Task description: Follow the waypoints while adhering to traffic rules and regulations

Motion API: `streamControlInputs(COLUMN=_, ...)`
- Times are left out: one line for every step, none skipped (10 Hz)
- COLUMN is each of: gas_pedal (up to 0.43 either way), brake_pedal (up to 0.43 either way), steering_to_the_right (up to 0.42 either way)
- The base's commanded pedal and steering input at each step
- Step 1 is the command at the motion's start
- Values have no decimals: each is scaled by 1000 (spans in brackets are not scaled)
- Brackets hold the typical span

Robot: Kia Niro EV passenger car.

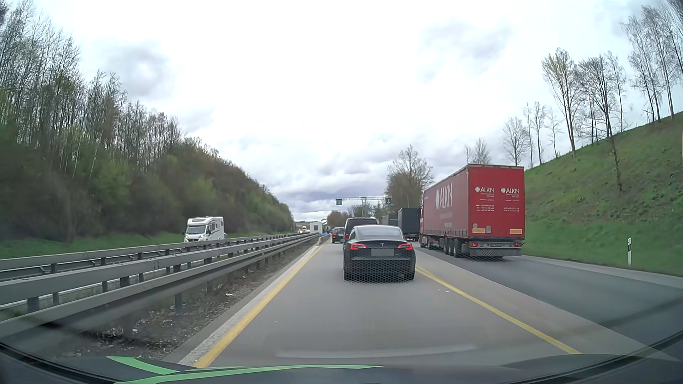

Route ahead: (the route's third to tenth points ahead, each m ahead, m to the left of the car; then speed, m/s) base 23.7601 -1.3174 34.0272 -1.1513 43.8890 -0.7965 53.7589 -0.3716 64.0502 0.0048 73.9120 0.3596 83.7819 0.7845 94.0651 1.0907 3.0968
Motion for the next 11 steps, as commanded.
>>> streamControlInputs(gas_pedal=20, brake_pedal=0, steering_to_the_right=0)
streamControlInputs(gas_pedal=28, brake_pedal=0, steering_to_the_right=0)
streamControlInputs(gas_pedal=39, brake_pedal=0, steering_to_the_right=0)
streamControlInputs(gas_pedal=39, brake_pedal=0, steering_to_the_right=0)
streamControlInputs(gas_pedal=39, brake_pedal=0, steering_to_the_right=0)
streamControlInputs(gas_pedal=39, brake_pedal=0, steering_to_the_right=1)
streamControlInputs(gas_pedal=39, brake_pedal=0, steering_to_the_right=2)
streamControlInputs(gas_pedal=39, brake_pedal=0, steering_to_the_right=4)
streamControlInputs(gas_pedal=47, brake_pedal=0, steering_to_the_right=4)
streamControlInputs(gas_pedal=47, brake_pedal=0, steering_to_the_right=4)
streamControlInputs(gas_pedal=47, brake_pedal=0, steering_to_the_right=4)
